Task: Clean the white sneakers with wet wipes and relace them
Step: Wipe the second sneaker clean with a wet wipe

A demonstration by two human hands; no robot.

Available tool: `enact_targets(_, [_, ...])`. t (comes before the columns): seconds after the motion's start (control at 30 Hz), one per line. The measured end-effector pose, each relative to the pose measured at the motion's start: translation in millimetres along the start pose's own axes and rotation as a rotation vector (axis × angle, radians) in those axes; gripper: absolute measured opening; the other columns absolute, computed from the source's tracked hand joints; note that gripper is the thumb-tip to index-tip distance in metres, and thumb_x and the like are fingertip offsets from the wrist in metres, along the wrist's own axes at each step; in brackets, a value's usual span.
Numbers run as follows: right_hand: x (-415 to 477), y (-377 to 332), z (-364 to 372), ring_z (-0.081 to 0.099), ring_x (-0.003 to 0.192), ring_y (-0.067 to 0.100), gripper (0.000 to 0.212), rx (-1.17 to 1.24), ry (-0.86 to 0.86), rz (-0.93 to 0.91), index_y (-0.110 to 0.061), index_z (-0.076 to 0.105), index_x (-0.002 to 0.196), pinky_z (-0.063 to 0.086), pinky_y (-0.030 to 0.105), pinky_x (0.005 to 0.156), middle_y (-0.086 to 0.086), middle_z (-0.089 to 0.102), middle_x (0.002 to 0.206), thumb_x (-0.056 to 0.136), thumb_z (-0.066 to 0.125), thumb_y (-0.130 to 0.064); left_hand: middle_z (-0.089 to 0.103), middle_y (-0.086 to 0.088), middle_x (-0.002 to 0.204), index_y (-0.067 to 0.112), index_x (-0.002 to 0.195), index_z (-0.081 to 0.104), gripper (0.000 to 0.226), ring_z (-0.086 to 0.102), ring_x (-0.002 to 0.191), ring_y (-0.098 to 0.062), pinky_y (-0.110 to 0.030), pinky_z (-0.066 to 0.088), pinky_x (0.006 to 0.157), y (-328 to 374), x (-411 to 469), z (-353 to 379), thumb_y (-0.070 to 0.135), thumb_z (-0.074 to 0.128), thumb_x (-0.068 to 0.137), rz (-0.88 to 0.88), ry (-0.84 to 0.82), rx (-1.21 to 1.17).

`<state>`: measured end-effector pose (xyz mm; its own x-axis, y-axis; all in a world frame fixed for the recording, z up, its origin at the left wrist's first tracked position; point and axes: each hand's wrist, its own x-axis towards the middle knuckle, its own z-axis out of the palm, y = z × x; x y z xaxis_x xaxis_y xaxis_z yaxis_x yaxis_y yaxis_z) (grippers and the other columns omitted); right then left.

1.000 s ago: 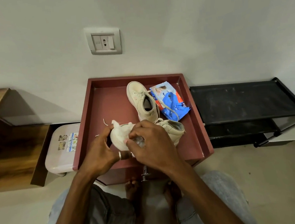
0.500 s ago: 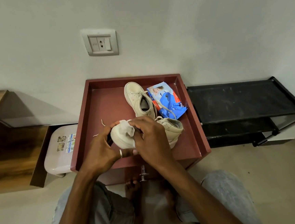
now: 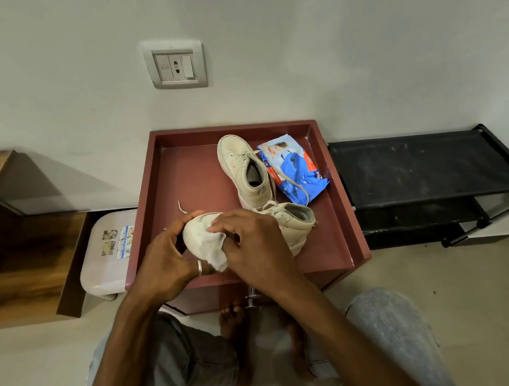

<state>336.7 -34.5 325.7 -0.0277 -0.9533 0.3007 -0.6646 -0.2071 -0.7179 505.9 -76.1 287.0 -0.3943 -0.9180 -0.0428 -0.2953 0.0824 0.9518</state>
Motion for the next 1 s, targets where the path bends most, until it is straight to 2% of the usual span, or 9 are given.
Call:
enact_targets(0.1, [-1.6,9.4,-7.4,0.067,0.088,0.018,0.025,-0.091,-0.051,0.042,-0.015,0.077,0.092,0.053,0.033,0.081,0.002,0.073,0.094,0.075,0.060,-0.008,0.068,0.020,0.123,0.032,0.131,0.056,0.096,0.065,0.115,-0.005,-0.013,0.052,0.090,-0.5,0.0,-0.5,0.031,0.102,0.047,0.001,0.005,-0.001])
enact_targets(0.2, [6.7,7.6,1.5,0.066,0.083,0.024,0.036,-0.151,0.015,0.087,-0.011,0.075,0.102,0.052,0.030,0.071,0.007,0.069,0.094,0.075,0.051,-0.010,0.069,0.016,0.122,0.028,0.133,0.058,0.095,0.067,0.113,-0.005,-0.017,0.055,0.090,-1.5,2.2,3.9,0.024,0.099,0.047,-0.001,0.005,0.000])
enact_targets(0.3, [6.9,-1.9,8.6,0.066,0.087,0.025,0.036,-0.083,-0.004,0.003,-0.007,0.073,0.105,0.055,0.036,0.075,0.009,0.068,0.098,0.076,0.051,-0.006,0.068,0.021,0.122,0.032,0.133,0.057,0.096,0.066,0.113,-0.004,-0.015,0.054,0.090,-1.9,2.1,1.3,0.033,0.101,0.047,0.016,0.023,-0.005])
enact_targets(0.4, [-5.4,0.5,1.8,0.065,0.091,0.017,0.028,-0.023,-0.061,-0.052,-0.010,0.076,0.097,0.053,0.032,0.083,0.004,0.070,0.099,0.077,0.058,-0.002,0.067,0.022,0.123,0.034,0.132,0.056,0.088,0.065,0.115,-0.003,-0.014,0.053,0.092,-2.9,2.2,-3.2,0.040,0.089,0.051,0.026,0.049,0.017])
enact_targets(0.47, [-6.1,9.9,-0.9,0.065,0.089,0.016,0.026,-0.083,-0.060,-0.008,-0.013,0.076,0.096,0.052,0.029,0.080,0.001,0.070,0.097,0.077,0.060,-0.006,0.068,0.017,0.124,0.031,0.134,0.057,0.095,0.065,0.115,-0.002,-0.015,0.053,0.093,-3.2,2.2,-3.1,0.035,0.098,0.049,0.023,0.045,0.018])
enact_targets(0.57, [5.0,14.8,3.3,0.065,0.090,0.022,0.036,-0.155,0.036,0.042,-0.010,0.074,0.102,0.052,0.031,0.077,0.006,0.069,0.099,0.081,0.046,-0.015,0.068,0.016,0.122,0.028,0.134,0.059,0.095,0.065,0.113,0.000,-0.013,0.054,0.088,-0.3,2.0,0.7,0.023,0.099,0.048,0.013,0.050,0.024])
enact_targets(0.77, [-6.1,6.0,5.5,0.065,0.101,0.016,0.029,0.003,0.011,-0.086,-0.008,0.075,0.100,0.050,0.029,0.092,0.004,0.073,0.105,0.080,0.058,0.004,0.066,0.031,0.119,0.040,0.129,0.057,0.089,0.063,0.111,0.008,-0.010,0.053,0.089,-1.2,0.9,-3.5,0.023,0.097,0.051,0.013,0.060,0.046])
enact_targets(0.9, [3.4,23.6,4.4,0.066,0.092,0.020,0.029,-0.137,0.092,0.013,-0.010,0.076,0.099,0.050,0.031,0.086,0.003,0.074,0.098,0.079,0.059,0.001,0.068,0.022,0.120,0.028,0.134,0.059,0.094,0.064,0.112,0.003,-0.011,0.053,0.088,1.0,3.2,0.9,0.011,0.100,0.050,-0.004,0.050,0.015])
enact_targets(1.0, [9.2,6.7,14.9,0.065,0.091,0.025,0.034,-0.133,0.102,-0.019,-0.006,0.073,0.108,0.053,0.033,0.079,0.009,0.072,0.100,0.083,0.051,-0.005,0.070,0.019,0.120,0.025,0.134,0.059,0.092,0.065,0.113,0.000,-0.011,0.051,0.089,-2.6,3.5,1.5,0.004,0.098,0.054,0.015,0.058,0.015])
